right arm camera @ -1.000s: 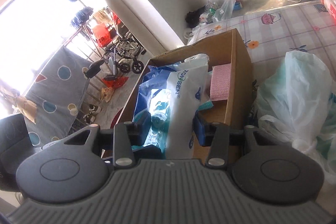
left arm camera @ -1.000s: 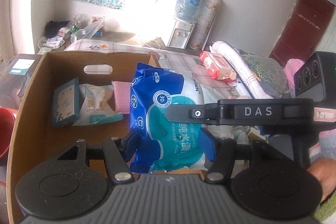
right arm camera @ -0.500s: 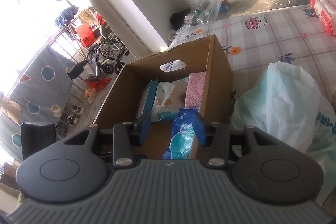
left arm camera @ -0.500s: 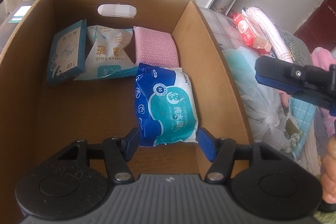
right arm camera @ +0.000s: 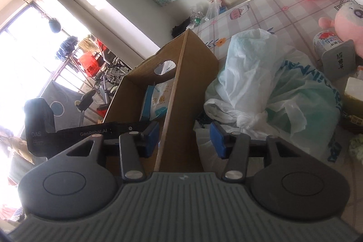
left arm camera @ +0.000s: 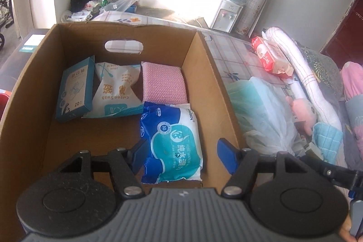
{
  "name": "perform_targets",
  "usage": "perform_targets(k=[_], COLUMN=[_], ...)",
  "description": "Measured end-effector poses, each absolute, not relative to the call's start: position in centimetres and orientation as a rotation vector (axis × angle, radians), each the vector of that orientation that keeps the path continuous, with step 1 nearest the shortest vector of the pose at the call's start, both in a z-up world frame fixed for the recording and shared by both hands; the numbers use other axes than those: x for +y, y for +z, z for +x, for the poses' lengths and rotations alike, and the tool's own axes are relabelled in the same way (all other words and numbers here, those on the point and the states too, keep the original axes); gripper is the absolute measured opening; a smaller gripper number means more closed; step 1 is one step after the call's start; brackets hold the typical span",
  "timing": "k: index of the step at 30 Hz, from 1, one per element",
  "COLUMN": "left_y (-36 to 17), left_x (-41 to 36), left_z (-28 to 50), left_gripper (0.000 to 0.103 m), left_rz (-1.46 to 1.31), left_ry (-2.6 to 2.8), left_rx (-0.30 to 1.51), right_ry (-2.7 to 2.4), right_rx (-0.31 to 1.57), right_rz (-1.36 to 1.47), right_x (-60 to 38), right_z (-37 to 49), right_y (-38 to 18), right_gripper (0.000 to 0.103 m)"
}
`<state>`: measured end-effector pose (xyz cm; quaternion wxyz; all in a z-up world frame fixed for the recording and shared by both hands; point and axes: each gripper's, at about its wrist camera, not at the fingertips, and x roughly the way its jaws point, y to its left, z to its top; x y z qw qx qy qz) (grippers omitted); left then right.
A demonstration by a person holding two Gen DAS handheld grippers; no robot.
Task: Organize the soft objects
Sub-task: 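Move the right gripper back to the bed toward the pink plush toy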
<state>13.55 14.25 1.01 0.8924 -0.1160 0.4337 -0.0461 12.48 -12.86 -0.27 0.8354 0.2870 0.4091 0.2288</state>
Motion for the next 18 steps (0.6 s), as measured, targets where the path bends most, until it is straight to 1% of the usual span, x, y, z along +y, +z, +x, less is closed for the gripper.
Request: perform_targets(k=[5,8,12,18], left_y=[3.9,4.6,4.6,3.2], left_x=[10.7,8.0,3.8,-2.6], left_z=[12.3,12.2,12.6,13.4], left_gripper=[0.074,0.074,0.074,0.074], left_rz=[-0.222,-0.219,-0.201,-0.159], left_ry=[-0.182,-0.261,-0.366,-0.484], left_rx=[0.799,0.785,0.795,0.842], right_ry=[0.423,0.360,0.254,0.078], right_rx=[0.806,0.770,0.721,0.682], right_rz=[0.686,0.685,0.666,0.615], right_x=[-17.0,-19.4,-23.1,-28.0], right_z=[10.4,9.0,6.9,4.6], right_y=[-0.2,0.2,0.6,-0.1], right_gripper=[0.052,0.054,0.057,0.063])
